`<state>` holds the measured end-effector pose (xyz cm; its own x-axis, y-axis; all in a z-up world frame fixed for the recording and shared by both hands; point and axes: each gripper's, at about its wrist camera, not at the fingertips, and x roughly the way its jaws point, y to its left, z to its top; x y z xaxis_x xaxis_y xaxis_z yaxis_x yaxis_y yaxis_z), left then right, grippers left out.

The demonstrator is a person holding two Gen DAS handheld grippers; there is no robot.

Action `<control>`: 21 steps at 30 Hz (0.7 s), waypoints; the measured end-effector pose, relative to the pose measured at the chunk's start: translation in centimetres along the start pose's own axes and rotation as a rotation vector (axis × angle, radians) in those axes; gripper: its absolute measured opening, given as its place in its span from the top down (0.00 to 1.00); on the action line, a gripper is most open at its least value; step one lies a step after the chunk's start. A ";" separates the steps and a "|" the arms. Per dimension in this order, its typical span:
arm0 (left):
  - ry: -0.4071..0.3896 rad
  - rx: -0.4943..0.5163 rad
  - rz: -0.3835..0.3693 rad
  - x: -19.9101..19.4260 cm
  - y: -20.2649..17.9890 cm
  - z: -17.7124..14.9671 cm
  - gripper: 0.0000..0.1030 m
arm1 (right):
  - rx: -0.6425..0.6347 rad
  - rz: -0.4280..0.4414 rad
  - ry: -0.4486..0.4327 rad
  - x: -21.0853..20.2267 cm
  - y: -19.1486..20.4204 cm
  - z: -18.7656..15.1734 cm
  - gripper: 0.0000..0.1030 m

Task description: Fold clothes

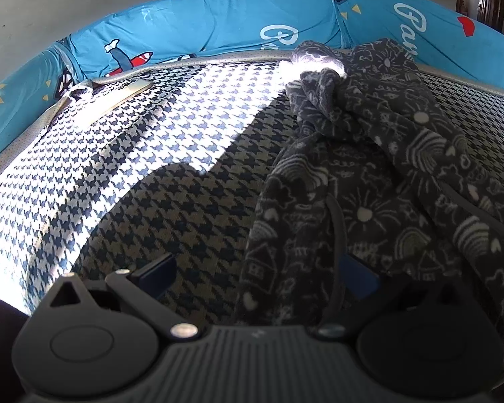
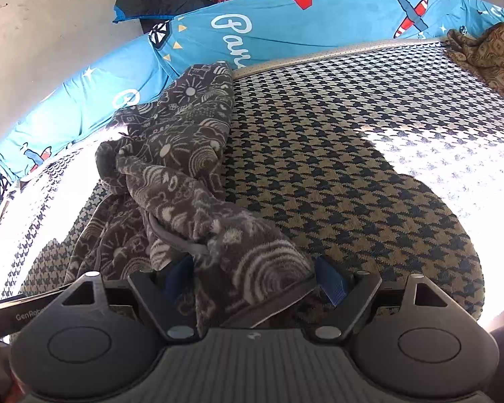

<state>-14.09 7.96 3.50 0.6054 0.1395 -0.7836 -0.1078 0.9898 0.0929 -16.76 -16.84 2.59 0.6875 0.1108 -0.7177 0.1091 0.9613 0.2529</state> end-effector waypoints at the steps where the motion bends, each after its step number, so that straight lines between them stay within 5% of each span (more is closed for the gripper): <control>1: 0.000 -0.001 0.002 0.0 0.1 -0.1 0.00 | -0.001 0.004 0.000 -0.2 -0.1 -0.2 0.22; 21: -0.007 0.000 0.012 -0.3 0.6 -0.7 0.00 | -0.039 -0.003 -0.049 -0.2 -0.4 -1.5 0.17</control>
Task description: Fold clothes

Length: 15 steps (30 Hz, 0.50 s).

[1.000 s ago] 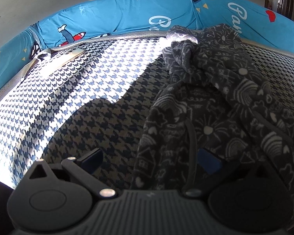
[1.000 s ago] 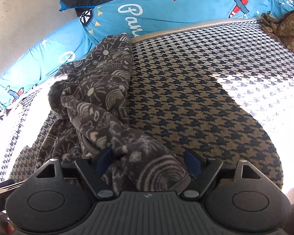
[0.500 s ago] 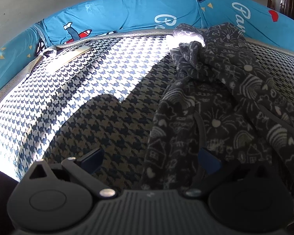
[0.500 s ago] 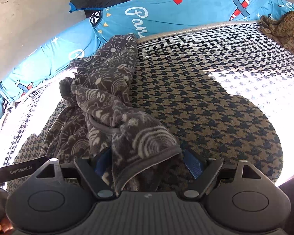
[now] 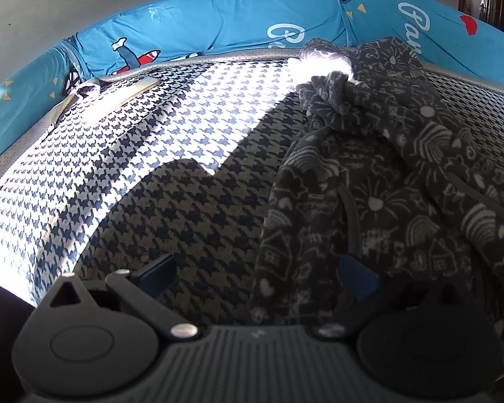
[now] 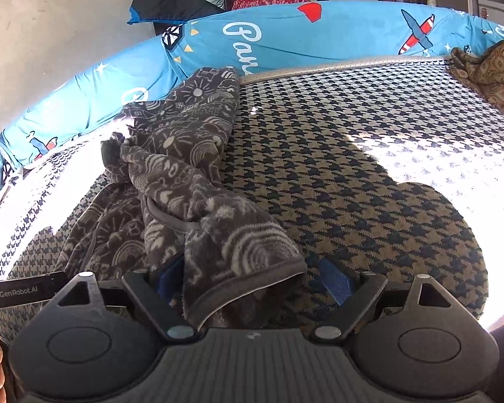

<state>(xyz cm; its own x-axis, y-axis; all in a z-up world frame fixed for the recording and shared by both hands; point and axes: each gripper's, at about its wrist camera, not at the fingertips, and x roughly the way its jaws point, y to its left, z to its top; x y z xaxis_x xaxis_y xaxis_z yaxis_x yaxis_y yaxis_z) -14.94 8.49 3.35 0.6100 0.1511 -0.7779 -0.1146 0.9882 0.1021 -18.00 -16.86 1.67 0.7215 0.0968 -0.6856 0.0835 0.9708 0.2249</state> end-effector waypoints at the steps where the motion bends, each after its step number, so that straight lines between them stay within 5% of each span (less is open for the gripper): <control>1: -0.002 -0.001 -0.002 0.0 0.1 0.0 0.00 | 0.016 0.005 0.000 0.2 -0.1 0.1 0.17; 5: -0.006 -0.013 -0.004 -0.2 0.4 0.0 0.00 | 0.055 0.040 -0.032 0.7 -0.4 0.2 0.18; 7: -0.011 -0.023 -0.005 -0.3 0.7 0.1 0.00 | 0.017 0.053 -0.053 0.4 0.2 0.0 0.30; 9: -0.019 -0.034 -0.003 -0.4 1.0 0.1 0.00 | -0.021 0.066 -0.074 0.2 0.7 -0.1 0.58; 11: -0.029 -0.045 0.002 -0.6 1.4 0.2 0.00 | -0.076 0.068 -0.111 -0.5 1.6 -0.4 0.72; 15: -0.049 -0.082 0.019 -0.9 2.4 0.4 0.00 | -0.209 0.063 -0.240 -3.2 4.1 -1.0 0.82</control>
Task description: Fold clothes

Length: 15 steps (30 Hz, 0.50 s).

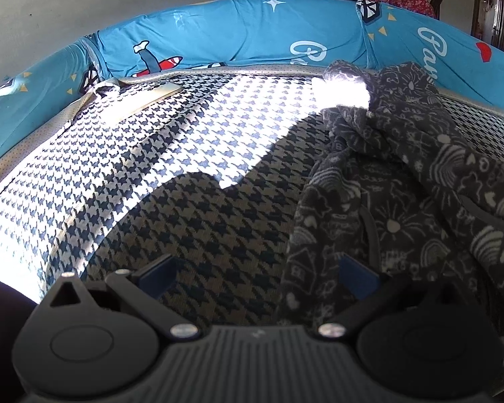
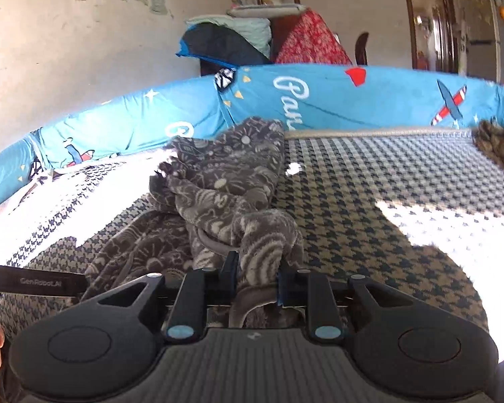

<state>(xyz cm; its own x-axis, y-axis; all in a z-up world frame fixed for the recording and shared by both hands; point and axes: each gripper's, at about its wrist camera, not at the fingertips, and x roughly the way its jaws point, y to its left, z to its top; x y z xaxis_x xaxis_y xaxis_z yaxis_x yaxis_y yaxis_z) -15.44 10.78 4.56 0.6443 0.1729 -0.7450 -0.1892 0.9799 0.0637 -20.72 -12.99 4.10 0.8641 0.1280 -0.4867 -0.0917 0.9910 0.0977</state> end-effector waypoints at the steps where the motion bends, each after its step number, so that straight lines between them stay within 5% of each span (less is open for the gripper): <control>1: -0.009 -0.011 0.007 -0.1 0.3 0.1 0.00 | -0.015 0.022 -0.018 -0.6 0.7 0.1 0.83; 15: -0.119 -0.129 0.099 -1.6 5.0 1.0 0.00 | -0.243 0.321 -0.035 -2.4 10.9 -1.5 0.91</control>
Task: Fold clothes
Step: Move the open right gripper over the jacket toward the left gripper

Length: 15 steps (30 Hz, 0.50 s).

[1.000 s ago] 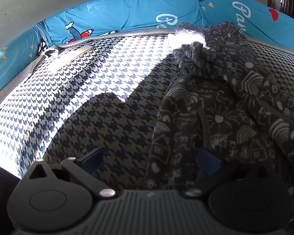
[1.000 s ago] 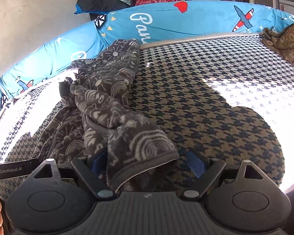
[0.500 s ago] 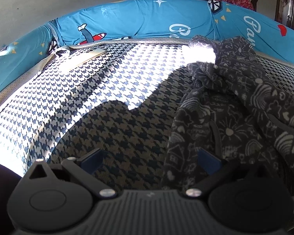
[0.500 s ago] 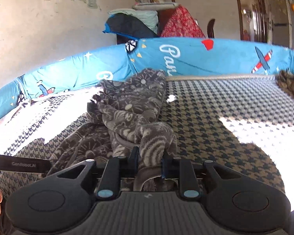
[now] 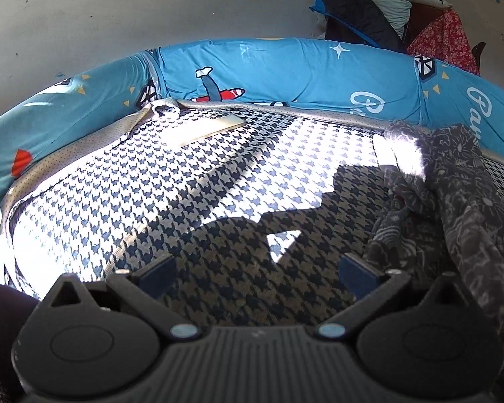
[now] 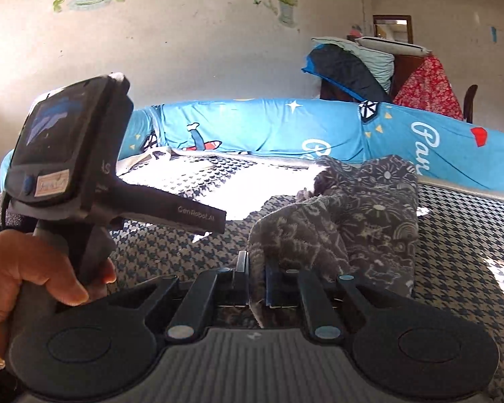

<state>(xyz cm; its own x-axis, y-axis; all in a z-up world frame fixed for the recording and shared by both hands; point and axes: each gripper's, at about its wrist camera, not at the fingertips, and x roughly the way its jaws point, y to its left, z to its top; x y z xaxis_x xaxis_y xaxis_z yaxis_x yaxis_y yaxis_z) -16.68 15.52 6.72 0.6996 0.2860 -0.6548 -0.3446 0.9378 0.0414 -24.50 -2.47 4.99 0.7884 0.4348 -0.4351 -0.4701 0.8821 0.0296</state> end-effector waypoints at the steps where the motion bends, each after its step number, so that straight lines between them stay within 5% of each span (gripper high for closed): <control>1: 0.001 -0.004 0.003 0.1 0.3 0.0 0.00 | -0.013 0.015 0.006 0.3 0.5 -0.1 0.91; 8: 0.028 -0.012 0.005 0.6 1.1 -0.3 0.00 | -0.114 0.115 0.046 2.8 3.8 -1.1 0.97; 15: 0.036 -0.017 -0.009 0.6 1.1 -0.4 0.00 | -0.201 0.027 0.086 4.3 4.8 -1.6 0.96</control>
<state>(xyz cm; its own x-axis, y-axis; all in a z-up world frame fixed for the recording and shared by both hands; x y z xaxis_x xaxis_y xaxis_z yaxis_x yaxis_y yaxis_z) -16.83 16.62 6.08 0.6796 0.2699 -0.6821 -0.3492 0.9368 0.0228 -24.02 3.38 1.80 0.7420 0.4331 -0.5117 -0.5669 0.8127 -0.1343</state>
